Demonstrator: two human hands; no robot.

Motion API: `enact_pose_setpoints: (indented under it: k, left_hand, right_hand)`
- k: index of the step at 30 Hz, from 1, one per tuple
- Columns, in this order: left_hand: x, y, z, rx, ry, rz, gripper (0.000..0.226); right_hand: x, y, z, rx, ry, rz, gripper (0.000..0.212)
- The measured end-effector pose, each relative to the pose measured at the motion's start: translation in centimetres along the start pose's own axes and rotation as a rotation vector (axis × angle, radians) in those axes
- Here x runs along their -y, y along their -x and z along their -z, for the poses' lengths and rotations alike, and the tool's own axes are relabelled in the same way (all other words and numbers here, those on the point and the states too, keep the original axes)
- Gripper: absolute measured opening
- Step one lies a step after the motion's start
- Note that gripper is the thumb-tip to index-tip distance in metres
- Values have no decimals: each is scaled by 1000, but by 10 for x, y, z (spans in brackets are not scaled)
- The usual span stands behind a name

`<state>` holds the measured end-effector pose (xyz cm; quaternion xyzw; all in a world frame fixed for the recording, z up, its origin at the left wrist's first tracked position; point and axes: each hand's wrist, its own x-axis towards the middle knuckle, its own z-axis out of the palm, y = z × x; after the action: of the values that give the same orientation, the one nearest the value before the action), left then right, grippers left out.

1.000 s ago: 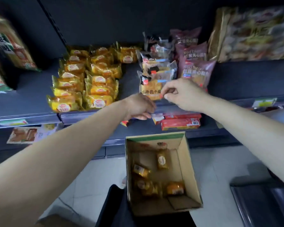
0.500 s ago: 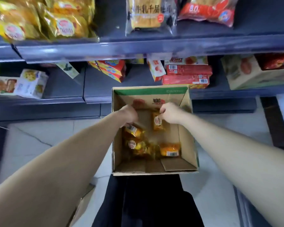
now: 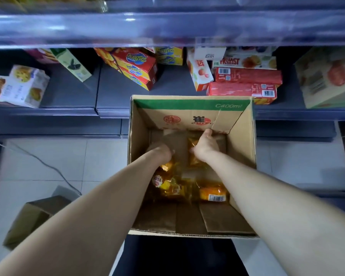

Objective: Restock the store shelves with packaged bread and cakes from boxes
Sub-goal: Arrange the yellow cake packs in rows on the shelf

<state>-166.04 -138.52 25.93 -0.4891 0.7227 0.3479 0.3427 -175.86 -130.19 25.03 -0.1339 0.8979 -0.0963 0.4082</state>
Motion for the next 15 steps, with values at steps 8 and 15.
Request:
enact_pose_setpoints:
  k: [8, 15]
  left_hand:
    - [-10, 24, 10, -269, 259, -26, 37]
    - [-34, 89, 47, -294, 416, -172, 54]
  right_hand:
    - [5, 30, 47, 157, -59, 84, 60]
    - [15, 77, 118, 159, -185, 161, 54]
